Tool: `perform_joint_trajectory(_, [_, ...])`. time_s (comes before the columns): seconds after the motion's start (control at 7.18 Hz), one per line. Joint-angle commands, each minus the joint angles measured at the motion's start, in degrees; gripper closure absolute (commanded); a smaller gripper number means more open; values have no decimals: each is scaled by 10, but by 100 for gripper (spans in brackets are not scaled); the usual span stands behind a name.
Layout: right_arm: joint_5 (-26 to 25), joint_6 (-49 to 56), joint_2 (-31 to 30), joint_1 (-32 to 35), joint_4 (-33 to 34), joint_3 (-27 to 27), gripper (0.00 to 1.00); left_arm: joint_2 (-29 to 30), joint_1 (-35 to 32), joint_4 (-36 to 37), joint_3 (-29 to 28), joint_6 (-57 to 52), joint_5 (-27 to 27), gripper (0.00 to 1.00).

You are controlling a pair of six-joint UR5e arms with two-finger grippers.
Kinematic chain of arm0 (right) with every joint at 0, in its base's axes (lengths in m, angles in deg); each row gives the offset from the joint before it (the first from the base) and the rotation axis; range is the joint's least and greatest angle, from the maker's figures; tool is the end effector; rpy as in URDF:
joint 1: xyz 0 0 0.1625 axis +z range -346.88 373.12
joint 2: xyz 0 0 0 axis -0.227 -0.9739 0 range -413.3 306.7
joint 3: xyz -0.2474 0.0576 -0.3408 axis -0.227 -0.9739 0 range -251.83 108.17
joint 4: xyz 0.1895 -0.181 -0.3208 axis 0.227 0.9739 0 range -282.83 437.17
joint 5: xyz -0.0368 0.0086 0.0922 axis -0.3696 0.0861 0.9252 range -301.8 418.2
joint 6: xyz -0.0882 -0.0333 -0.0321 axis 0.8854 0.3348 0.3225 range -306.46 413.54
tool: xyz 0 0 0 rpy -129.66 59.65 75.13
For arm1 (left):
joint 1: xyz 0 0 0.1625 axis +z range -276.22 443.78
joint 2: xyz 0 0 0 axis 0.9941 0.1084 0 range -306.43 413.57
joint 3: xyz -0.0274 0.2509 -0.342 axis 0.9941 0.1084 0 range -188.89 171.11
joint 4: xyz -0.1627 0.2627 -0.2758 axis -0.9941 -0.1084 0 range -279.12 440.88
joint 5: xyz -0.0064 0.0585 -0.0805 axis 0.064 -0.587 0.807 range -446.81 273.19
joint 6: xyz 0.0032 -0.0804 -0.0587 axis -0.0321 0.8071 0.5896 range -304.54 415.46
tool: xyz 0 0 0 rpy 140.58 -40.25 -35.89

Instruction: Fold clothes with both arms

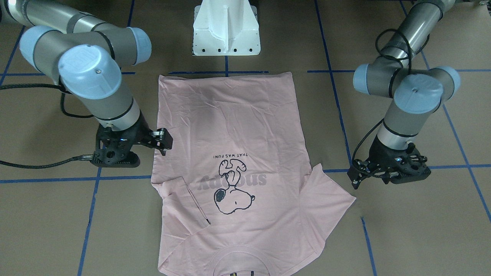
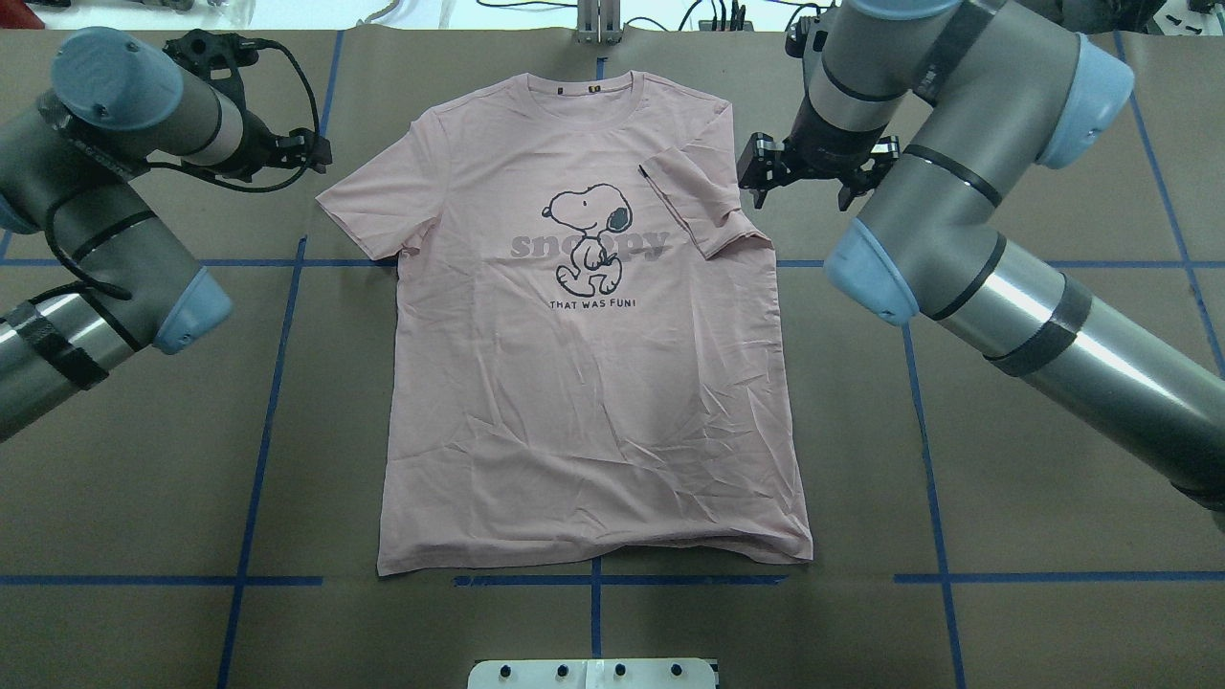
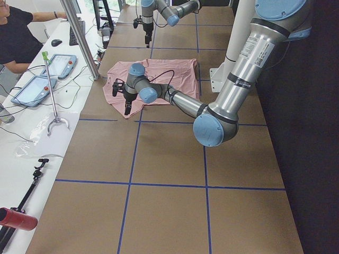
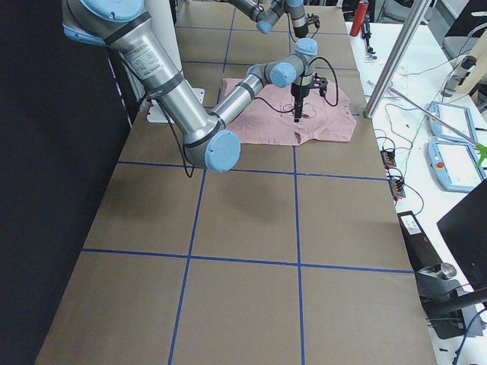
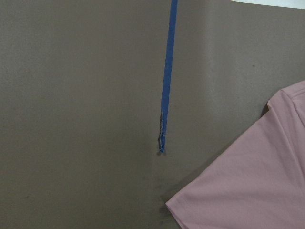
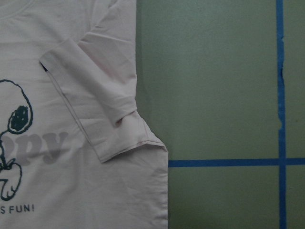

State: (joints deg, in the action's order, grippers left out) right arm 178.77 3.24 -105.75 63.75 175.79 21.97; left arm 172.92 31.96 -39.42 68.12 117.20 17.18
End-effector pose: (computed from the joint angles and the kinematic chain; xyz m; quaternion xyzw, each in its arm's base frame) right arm -0.3698 -0.5810 0.2587 0.0144 -0.3711 0.0142 0.9284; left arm 0.3613 -0.6361 0.4165 0.1672 0.3729 -0.1389 0.9021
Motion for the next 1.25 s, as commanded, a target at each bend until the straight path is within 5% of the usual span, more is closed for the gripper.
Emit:
perform_joint_trajectory(0.0, [26, 28, -34, 17, 5, 27, 0, 28, 32, -40, -65, 7, -49, 0])
perform_joint_trajectory(1.11, [24, 21, -44, 20, -10, 32, 0, 40, 38, -79, -113, 7, -49, 8])
